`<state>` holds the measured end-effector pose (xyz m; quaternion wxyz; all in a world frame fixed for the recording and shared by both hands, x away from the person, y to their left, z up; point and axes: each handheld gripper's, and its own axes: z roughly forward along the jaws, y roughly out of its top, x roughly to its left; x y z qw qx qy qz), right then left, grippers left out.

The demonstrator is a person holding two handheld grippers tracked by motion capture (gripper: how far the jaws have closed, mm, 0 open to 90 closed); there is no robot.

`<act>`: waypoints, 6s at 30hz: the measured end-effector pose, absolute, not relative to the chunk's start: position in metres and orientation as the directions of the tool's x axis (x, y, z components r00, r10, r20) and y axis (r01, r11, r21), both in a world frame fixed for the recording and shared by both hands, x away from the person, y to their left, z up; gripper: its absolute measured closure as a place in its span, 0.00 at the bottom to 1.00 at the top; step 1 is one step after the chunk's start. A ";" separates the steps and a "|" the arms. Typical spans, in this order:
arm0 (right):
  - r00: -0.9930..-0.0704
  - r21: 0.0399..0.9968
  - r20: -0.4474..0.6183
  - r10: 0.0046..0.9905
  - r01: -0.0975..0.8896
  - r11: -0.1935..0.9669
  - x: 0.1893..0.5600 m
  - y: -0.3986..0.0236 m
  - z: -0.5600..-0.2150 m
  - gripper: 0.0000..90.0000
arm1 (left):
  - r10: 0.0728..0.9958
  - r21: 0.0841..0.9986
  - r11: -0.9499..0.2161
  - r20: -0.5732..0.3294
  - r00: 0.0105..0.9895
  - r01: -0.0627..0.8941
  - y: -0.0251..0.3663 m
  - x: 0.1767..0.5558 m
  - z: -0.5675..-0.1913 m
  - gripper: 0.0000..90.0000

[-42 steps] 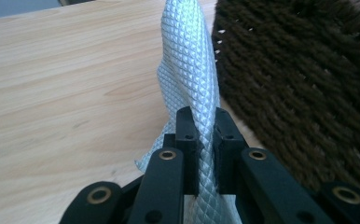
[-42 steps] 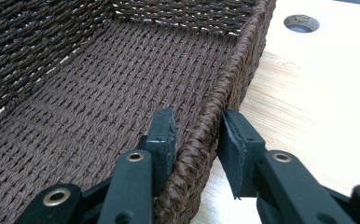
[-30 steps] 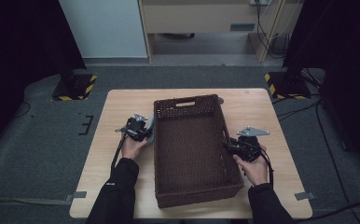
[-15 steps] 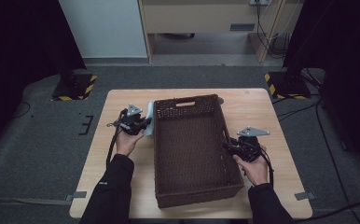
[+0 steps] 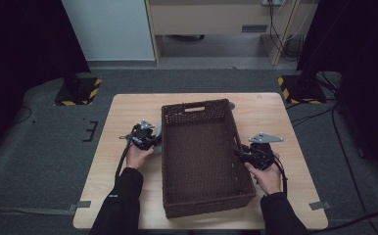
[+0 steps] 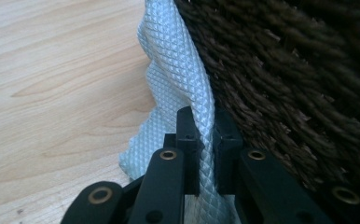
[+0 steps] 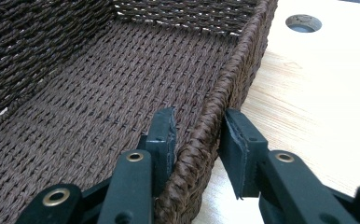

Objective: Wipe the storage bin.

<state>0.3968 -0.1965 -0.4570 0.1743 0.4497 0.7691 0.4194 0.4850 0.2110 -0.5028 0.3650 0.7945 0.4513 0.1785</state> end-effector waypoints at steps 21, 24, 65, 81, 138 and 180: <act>-0.533 0.801 0.109 0.839 0.547 0.243 0.397 -0.197 -0.457 0.73 | 0.813 0.733 -0.369 -0.044 0.581 0.572 0.210 0.473 -0.503 0.92; -0.530 0.802 0.112 0.841 0.548 0.239 0.397 -0.196 -0.457 0.73 | 0.812 0.751 -0.363 -0.036 0.583 0.551 0.214 0.471 -0.490 0.92; -0.516 0.800 0.114 0.849 0.554 0.230 0.396 -0.196 -0.457 0.73 | 0.768 0.740 -0.409 -0.037 0.640 0.534 0.213 0.441 -0.485 0.92; -0.518 0.799 0.100 0.850 0.550 0.242 0.395 -0.196 -0.455 0.66 | 0.755 0.800 -0.376 -0.028 0.655 0.468 0.218 0.425 -0.456 0.92; -0.518 0.792 0.069 0.852 0.548 0.269 0.385 -0.195 -0.445 0.53 | 0.721 0.769 -0.403 -0.066 0.689 0.496 0.217 0.387 -0.462 0.92; -0.482 0.825 0.068 0.874 0.519 0.222 0.382 -0.200 -0.442 0.48 | 0.712 0.740 -0.439 -0.059 0.699 0.509 0.216 0.374 -0.470 0.92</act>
